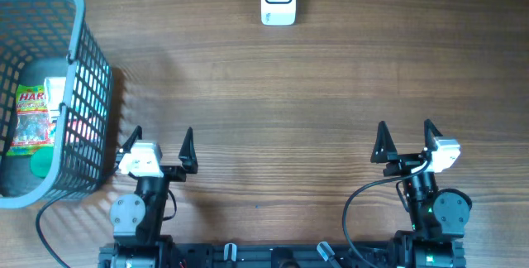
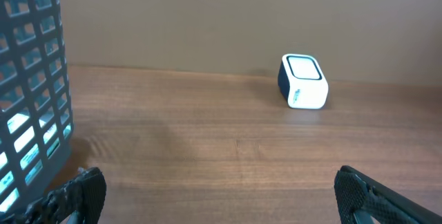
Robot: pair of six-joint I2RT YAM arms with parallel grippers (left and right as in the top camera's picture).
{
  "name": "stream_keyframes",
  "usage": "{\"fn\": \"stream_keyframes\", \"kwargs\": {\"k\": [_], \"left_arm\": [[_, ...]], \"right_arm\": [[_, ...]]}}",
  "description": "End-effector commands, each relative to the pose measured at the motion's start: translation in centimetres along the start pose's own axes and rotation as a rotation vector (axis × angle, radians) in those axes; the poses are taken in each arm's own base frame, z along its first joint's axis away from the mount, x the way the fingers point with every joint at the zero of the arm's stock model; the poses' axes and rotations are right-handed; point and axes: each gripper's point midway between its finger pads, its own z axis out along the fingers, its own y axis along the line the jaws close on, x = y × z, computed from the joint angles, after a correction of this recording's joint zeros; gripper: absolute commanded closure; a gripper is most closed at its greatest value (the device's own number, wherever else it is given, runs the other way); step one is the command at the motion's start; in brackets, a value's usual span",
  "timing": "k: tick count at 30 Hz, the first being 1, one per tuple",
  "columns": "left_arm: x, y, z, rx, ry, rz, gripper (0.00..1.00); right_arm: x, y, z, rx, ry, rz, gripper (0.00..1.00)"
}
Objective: Scan the item barcode
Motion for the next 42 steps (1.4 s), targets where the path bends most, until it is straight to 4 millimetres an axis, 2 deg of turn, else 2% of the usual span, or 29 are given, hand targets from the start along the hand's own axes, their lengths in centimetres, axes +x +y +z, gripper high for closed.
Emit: {"fn": "stream_keyframes", "kwargs": {"k": [1, 7, 15, 20, 30, 31, 32, 34, 37, 42], "left_arm": [[-0.6, -2.0, -0.1, 0.119, -0.029, -0.001, 0.00], [-2.2, -3.2, -0.7, 0.176, -0.041, -0.031, 0.00], [-7.2, -3.9, -3.0, 0.179, -0.050, -0.065, 0.00], [-10.2, -4.2, -3.7, 0.176, -0.033, -0.068, 0.00], [-15.3, -4.6, -1.8, 0.160, 0.078, -0.086, 0.00], [-16.9, -5.2, -1.2, 0.186, 0.089, -0.088, 0.00], [-17.6, -5.7, -1.3, 0.216, 0.079, -0.086, 0.00], [-18.1, -6.1, -1.5, 0.239, 0.063, -0.083, 0.00], [-18.0, -8.1, -2.1, 0.356, 0.075, -0.082, 0.00], [-18.5, -8.3, -2.2, 0.372, 0.054, -0.072, 0.00]], "right_arm": [[-0.1, -0.2, 0.0, 0.011, -0.007, 0.006, 0.00], [-0.1, -0.2, 0.0, 0.011, -0.007, 0.006, 0.00], [-0.1, -0.2, 0.0, 0.011, -0.007, 0.006, 0.00], [-0.1, -0.2, 0.0, 0.011, -0.007, 0.006, 0.00], [-0.1, -0.2, 0.0, 0.011, -0.007, 0.006, 0.00], [-0.1, -0.2, 0.0, 0.011, -0.007, 0.006, 0.00], [-0.1, -0.2, 0.0, 0.011, -0.007, 0.006, 0.00], [-0.1, -0.2, 0.0, 0.011, -0.007, 0.006, 0.00], [-0.1, -0.2, 0.0, 0.011, -0.007, 0.006, 0.00], [-0.1, -0.2, 0.0, 0.011, -0.007, 0.006, 0.00]]}}
